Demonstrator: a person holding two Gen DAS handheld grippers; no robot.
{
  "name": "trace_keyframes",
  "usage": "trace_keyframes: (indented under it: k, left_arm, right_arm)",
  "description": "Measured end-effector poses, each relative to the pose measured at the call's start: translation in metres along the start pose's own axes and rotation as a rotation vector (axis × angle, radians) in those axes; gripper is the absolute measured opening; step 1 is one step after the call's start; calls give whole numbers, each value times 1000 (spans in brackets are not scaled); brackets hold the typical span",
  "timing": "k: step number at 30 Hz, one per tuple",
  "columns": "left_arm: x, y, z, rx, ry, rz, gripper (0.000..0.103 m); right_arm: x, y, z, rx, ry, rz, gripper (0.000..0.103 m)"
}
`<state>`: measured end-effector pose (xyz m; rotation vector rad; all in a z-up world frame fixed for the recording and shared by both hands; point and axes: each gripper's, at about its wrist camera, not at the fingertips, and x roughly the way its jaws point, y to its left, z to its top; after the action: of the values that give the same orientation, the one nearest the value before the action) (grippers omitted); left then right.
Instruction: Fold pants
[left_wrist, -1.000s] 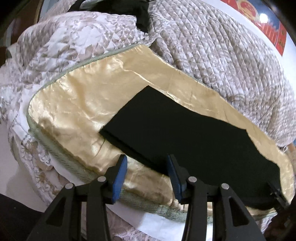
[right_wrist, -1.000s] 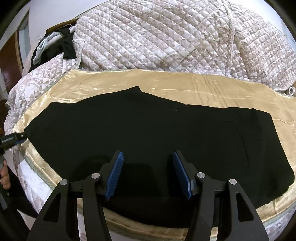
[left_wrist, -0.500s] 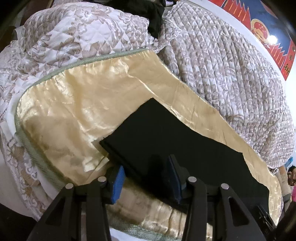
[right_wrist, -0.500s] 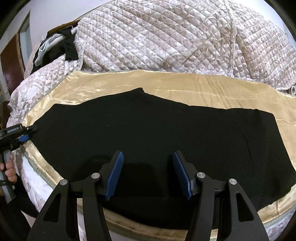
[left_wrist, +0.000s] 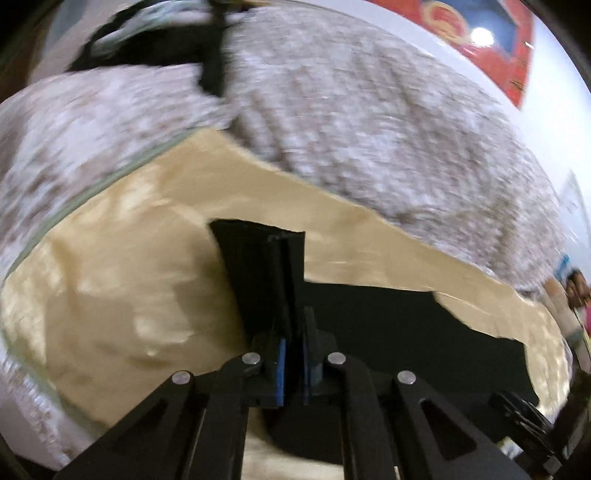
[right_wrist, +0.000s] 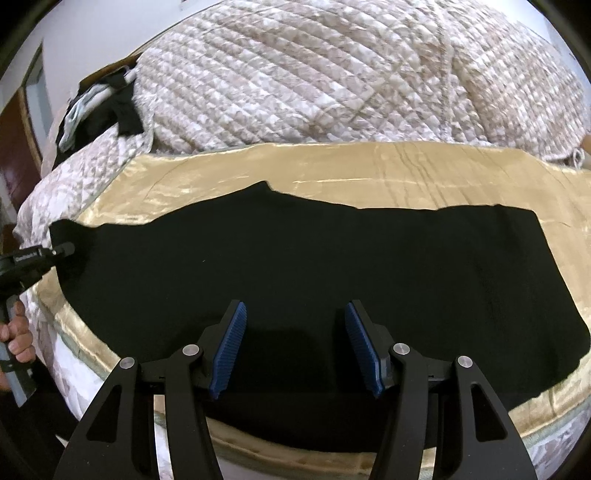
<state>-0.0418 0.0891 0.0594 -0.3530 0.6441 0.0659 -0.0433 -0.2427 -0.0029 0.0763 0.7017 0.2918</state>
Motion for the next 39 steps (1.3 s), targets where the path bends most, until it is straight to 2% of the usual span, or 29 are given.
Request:
trace_keyframes:
  k: [6, 9, 12, 15, 17, 22, 26, 28, 30, 33, 35, 39]
  left_arm:
    - [16, -92, 1, 176, 45, -179, 8]
    - [22, -135, -18, 262, 91, -270, 8]
    - [33, -164, -52, 338, 169, -353, 8]
    - [49, -172, -82, 382, 272, -374, 8]
    - [55, -170, -95, 399, 306, -366, 8]
    - [41, -165, -87, 381, 308, -425, 8]
    - [23, -152, -80, 371, 339, -514, 19]
    - [16, -143, -71, 371, 310, -495, 25]
    - [15, -133, -55, 360, 276, -433, 26]
    - [22, -117, -32, 351, 219, -300, 26]
    - [32, -103, -21, 330, 202, -216, 26]
    - [49, -78, -16, 257, 209, -162, 26]
  right_arm:
    - [-14, -24, 6, 85, -32, -34, 56]
    - [-22, -39, 9, 138, -51, -42, 56]
    - [-26, -55, 11, 191, -56, -52, 56]
    - [-26, -66, 10, 235, -42, -49, 56]
    - [-24, -69, 8, 254, -28, -37, 56]
    - [-22, -68, 9, 258, -27, -4, 56]
    - [-16, -63, 8, 282, -7, 98, 56]
    - [-13, -61, 8, 289, 4, 137, 56]
    - [-6, -58, 10, 304, 27, 191, 56]
    - [9, -50, 17, 315, 69, 271, 56]
    - [22, -44, 24, 292, 98, 280, 56]
    - [50, -32, 38, 226, 148, 295, 56]
